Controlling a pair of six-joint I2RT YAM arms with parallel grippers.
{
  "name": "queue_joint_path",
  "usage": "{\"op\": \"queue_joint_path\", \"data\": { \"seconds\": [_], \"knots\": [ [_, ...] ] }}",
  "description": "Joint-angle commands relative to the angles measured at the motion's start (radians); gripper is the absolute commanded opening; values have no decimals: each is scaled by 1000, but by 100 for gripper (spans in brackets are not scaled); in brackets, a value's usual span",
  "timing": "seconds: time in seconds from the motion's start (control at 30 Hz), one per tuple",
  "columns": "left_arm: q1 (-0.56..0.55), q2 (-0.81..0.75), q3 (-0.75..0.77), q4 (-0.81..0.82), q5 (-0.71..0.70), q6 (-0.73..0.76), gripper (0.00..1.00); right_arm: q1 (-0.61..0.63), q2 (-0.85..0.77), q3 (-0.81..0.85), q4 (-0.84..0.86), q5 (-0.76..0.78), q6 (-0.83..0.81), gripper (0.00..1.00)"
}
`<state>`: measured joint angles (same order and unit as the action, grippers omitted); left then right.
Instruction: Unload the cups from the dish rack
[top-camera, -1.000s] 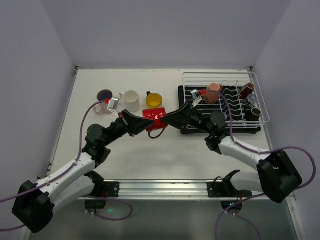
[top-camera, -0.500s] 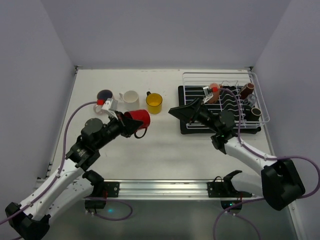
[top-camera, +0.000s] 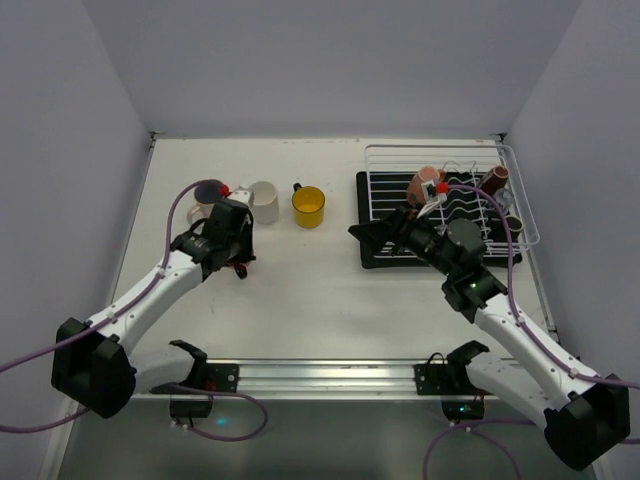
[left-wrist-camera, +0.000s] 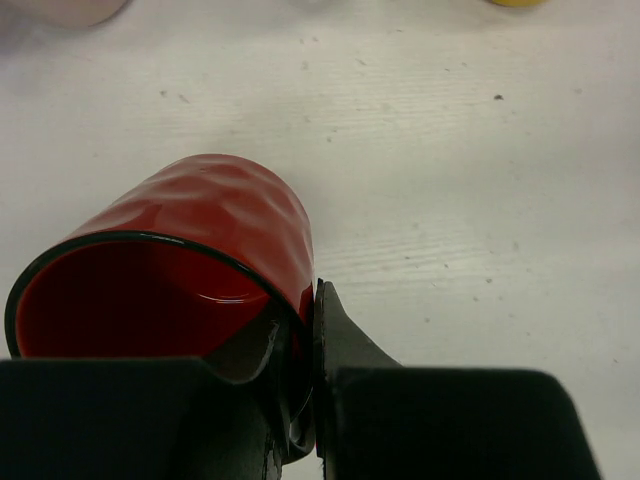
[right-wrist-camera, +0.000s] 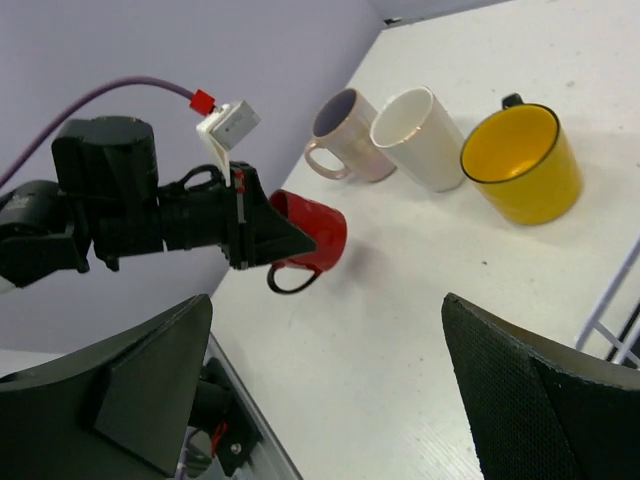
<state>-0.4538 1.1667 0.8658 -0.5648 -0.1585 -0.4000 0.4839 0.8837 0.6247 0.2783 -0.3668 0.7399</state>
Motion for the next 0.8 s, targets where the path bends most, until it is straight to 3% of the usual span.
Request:
{"op": "queue_joint_path", "data": {
  "seconds": [0.0,0.27,0.47,0.6,0.63,0.77],
  "knots": [
    [47,57,104,51,-78,70,0,-2,-26,21,-137,66,-103,99],
    [98,252,142,40,-188,112,0,-2,-103,-34,-165,92,-125,99],
    [153,327,139,48,-164,132,1,-2,-135,-52,-205,146,-158,99],
    [168,344,139,52,-164,139,19,-1,-146,-52,-231,175,-177,99],
    [171,341,137,52,-164,139,28,-1,-147,-54,-234,180,-178,99],
    [176,326,137,52,-180,144,38,-2,-149,-51,-248,200,-185,99]
  ]
}}
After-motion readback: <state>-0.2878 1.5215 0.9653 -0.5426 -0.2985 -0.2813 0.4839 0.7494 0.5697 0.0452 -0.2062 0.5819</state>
